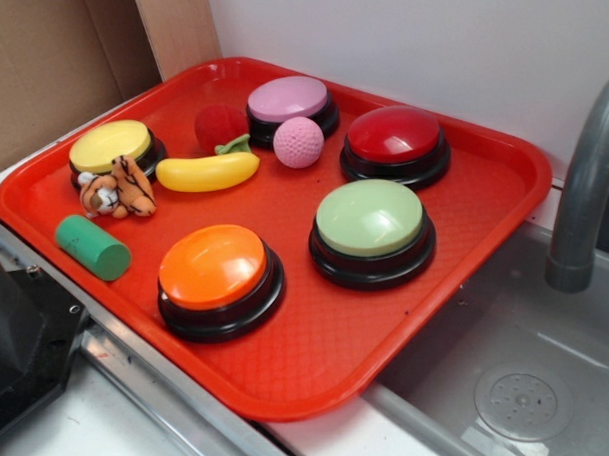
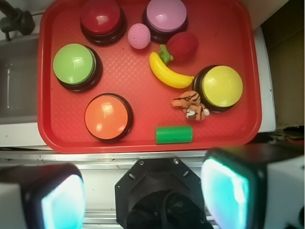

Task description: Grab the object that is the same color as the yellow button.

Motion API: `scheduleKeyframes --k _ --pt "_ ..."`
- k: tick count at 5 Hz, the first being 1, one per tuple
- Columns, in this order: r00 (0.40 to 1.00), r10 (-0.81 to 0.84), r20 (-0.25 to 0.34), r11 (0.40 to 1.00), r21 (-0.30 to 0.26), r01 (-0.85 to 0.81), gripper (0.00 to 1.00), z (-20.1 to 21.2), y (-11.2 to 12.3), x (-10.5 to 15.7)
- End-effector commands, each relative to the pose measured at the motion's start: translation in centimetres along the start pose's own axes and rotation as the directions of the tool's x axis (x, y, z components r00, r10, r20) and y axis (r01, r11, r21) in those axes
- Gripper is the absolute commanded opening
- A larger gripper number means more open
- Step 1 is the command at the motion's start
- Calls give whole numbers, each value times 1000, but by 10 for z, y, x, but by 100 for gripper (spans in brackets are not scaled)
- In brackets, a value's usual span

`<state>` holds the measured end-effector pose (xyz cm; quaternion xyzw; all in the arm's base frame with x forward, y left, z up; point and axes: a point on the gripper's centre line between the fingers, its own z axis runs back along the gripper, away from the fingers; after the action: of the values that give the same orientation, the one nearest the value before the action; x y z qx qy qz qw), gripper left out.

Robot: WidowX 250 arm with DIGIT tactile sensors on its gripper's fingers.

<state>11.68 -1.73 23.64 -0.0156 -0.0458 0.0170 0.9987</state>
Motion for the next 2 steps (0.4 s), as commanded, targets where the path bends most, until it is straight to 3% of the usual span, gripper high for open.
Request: scheduleKeyframes --k 1,2 --pt "1000 0 0 1000 0 0 100 0 0 0" --pt "996 -85 -23 996 21 86 100 -18 6 12"
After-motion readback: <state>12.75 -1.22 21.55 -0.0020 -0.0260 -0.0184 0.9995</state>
